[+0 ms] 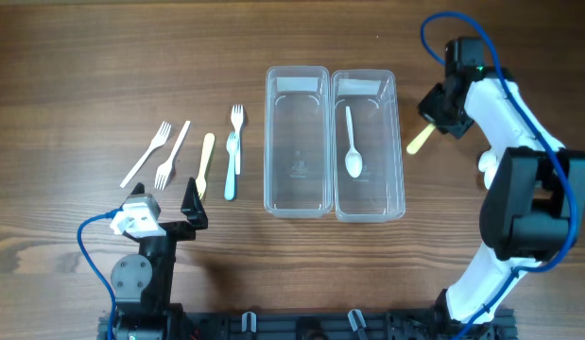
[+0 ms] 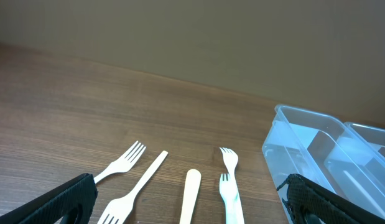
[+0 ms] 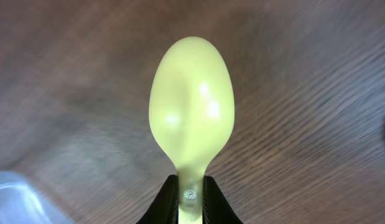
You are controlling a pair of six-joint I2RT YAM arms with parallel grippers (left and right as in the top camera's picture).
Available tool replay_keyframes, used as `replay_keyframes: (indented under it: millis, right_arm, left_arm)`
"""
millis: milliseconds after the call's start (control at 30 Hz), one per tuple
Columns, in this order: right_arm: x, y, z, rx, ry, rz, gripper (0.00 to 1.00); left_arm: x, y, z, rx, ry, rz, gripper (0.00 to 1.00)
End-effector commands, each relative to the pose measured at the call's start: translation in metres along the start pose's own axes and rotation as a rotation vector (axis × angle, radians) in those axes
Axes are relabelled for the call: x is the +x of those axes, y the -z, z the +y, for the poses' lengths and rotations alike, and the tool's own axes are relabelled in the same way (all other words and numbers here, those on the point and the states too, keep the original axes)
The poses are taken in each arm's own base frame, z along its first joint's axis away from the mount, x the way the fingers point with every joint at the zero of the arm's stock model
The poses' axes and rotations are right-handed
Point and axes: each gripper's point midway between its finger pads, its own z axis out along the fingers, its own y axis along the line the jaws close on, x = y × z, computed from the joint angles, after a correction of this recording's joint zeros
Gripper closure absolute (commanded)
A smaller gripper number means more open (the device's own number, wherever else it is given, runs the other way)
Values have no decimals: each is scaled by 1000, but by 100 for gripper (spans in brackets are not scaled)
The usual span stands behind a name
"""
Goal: Pack container
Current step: 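Carry the yellow spoon into the right container and release it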
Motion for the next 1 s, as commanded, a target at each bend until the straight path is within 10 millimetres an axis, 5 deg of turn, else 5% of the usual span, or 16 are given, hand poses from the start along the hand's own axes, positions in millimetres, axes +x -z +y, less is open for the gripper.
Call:
replay_keyframes:
  millis: [0, 267, 467, 633, 967]
  right_arm:
    - [-35, 55, 12, -47, 102, -141, 96]
    - [-47, 137, 24, -172, 309, -293, 96]
    - [-16, 191, 53, -431, 420, -275, 96]
    - [14, 188, 70, -466, 516, -209, 96]
    - [85, 146, 99, -409, 713, -88, 96]
  left_arm:
    - [1, 1, 0, -4, 16, 10, 0]
    - [1, 1, 0, -5, 16, 10, 0]
    - [1, 1, 0, -4, 16, 10, 0]
    - [1, 1, 0, -4, 15, 10, 0]
    - [1, 1, 0, -4, 16, 10, 0]
